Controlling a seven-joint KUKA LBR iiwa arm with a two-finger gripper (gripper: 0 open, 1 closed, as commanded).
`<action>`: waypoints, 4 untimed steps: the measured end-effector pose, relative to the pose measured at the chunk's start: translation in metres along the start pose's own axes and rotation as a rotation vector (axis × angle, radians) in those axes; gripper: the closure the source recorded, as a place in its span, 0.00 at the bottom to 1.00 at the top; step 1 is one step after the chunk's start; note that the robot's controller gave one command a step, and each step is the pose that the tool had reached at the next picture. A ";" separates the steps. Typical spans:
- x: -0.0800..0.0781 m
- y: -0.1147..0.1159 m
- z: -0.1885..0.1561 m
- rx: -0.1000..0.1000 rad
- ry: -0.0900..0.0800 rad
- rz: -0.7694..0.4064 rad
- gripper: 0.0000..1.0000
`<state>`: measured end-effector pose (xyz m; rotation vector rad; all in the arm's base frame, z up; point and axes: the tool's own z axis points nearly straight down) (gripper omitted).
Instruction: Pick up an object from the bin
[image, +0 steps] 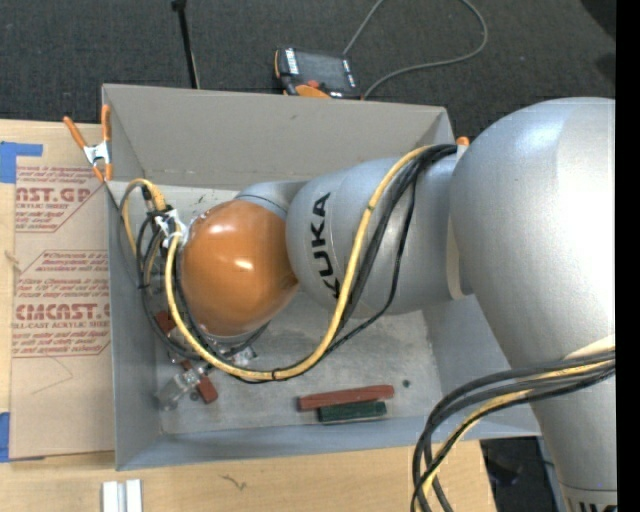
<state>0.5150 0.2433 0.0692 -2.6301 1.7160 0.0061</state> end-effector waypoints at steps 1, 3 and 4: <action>0.000 0.000 -0.001 0.001 -0.001 0.001 1.00; -0.003 -0.001 -0.059 0.004 0.001 0.005 1.00; -0.005 -0.002 -0.100 0.006 0.001 0.007 1.00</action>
Offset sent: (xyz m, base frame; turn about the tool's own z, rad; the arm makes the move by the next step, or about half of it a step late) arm 0.0000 0.0000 0.0000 0.0000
